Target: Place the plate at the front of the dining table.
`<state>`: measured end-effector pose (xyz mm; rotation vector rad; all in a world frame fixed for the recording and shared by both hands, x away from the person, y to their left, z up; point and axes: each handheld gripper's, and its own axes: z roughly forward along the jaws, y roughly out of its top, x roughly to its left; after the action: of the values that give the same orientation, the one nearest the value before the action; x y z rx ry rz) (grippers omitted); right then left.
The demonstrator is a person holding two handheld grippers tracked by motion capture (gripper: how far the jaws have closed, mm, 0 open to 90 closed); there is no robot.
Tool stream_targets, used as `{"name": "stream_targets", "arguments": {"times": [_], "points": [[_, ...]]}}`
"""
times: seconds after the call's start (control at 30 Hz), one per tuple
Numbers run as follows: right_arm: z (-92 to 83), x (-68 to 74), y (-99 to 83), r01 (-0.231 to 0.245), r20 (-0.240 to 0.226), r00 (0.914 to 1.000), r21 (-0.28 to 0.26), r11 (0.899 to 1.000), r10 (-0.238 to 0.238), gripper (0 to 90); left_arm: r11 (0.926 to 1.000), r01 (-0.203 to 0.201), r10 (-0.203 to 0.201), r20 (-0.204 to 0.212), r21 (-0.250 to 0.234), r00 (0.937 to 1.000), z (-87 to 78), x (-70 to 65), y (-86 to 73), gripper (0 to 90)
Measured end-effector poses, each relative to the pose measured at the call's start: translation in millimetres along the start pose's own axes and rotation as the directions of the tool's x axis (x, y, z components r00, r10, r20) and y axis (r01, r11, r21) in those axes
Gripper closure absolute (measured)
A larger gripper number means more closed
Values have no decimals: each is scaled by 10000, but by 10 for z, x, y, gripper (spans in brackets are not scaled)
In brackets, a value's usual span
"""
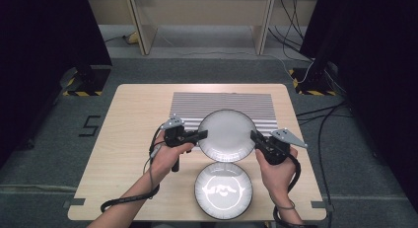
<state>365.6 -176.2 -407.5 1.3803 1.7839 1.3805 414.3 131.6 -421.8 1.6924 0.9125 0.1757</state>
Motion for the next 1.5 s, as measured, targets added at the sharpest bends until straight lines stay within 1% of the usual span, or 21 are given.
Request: {"name": "stream_targets", "arguments": {"times": [0.2,0.33,0.57,0.77,0.9,1.03,1.23,1.5], "points": [[72,-4,50,38,60,10000,-4,10000,-38,837,10000,91,-91,-29,-18,10000,23,54,42,816],[121,-11,86,82,62,9999,-71,9999,-81,838,10000,36,-36,-74,-54,10000,37,89,82,816],[194,-24,141,72,100,9999,-36,10000,-72,835,9999,53,-54,-132,-106,9999,67,136,123,815],[239,-32,190,131,182,9998,-99,9999,-129,833,9998,89,-92,-135,-184,9999,99,173,165,815],[272,-40,225,143,267,9995,-154,9998,-139,831,9998,37,-40,-155,-220,9999,121,191,194,814],[298,-48,239,132,309,9994,-218,9997,-125,830,9997,-42,38,-168,-243,9999,140,217,220,814],[361,-52,264,136,374,9992,-213,9997,-128,828,9995,21,-26,-177,-303,9998,167,271,230,814],[437,-62,287,126,407,9991,-204,9997,-118,826,9995,61,-69,-269,-309,9996,183,309,264,814]]}}
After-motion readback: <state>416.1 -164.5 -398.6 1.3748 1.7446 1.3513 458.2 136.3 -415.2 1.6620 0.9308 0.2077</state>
